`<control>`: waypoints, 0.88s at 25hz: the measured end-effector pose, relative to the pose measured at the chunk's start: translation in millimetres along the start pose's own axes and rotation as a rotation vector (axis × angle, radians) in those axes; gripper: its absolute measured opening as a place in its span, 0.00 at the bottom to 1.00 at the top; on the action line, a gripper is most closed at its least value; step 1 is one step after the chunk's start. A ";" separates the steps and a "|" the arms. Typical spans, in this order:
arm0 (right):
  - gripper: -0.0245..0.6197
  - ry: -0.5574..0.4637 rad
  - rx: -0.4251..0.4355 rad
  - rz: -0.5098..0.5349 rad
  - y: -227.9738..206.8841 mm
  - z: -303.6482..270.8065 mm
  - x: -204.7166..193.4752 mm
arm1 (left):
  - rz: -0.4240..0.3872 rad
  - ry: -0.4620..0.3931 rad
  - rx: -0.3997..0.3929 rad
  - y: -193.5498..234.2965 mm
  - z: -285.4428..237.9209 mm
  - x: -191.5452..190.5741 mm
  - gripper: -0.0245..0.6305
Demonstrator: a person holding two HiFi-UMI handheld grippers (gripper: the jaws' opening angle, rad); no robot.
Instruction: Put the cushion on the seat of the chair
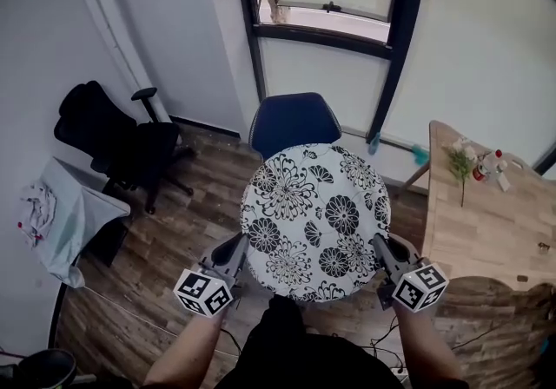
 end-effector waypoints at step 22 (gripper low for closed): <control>0.10 0.031 -0.158 -0.050 -53.5 -143.9 32.0 | 0.025 0.078 -0.114 115.9 -124.7 -40.0 0.05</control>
Point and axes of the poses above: the fingertips, and each gripper's own axes: z backward along the fingers, y to its left, x out of its top, the point moved 2 cm from there along z, backward along the fingers, and after that the axes turned 15 degrees about -z, right-handed, at the moved point
